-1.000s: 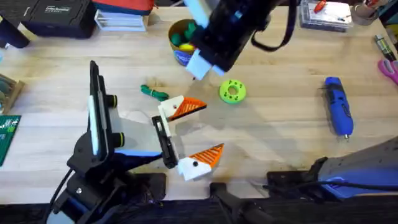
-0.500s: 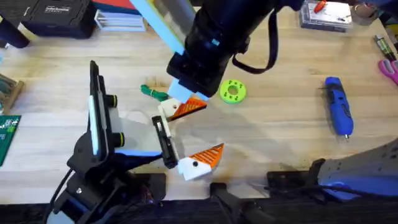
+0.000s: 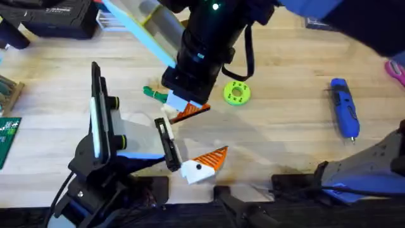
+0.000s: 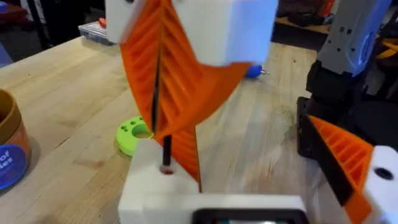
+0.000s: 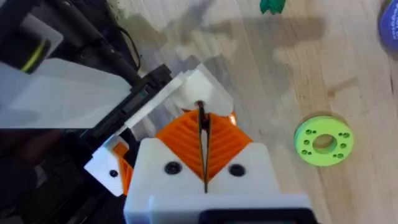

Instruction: Pick up the gripper from the table and insert it into the empty holder that is missing its gripper. Then pick up a screw, insert it into the mounting hole, and use the screwdriver to tighten it. Finally, clean up the table by picking up the vegetable and placing it into the bucket.

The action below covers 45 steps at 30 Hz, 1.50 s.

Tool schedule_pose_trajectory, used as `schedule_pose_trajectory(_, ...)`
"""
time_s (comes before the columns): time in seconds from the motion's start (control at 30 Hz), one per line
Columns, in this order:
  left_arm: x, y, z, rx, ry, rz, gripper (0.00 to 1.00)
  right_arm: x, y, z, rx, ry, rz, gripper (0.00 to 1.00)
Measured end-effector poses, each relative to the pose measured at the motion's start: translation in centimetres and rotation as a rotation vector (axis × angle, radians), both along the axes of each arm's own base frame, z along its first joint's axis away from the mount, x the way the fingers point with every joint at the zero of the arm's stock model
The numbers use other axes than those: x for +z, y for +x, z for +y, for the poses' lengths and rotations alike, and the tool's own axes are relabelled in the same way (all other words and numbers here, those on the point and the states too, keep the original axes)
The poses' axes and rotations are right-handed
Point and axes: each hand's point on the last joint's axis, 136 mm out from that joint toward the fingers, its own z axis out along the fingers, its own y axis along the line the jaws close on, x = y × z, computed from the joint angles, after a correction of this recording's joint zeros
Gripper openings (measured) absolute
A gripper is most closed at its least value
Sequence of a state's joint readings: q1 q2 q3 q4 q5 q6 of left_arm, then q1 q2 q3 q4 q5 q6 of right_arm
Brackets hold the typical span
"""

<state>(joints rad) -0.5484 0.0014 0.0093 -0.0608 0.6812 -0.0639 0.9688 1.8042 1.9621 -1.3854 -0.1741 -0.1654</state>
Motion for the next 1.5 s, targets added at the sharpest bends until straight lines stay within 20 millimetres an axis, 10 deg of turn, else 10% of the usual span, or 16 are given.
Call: schedule_pose_trajectory(1.5,-0.1,0.0,0.0,-0.003,-0.004,0.027,0.985,-1.0,-0.7,0.9,0.03,-0.028,0.003,0.008)
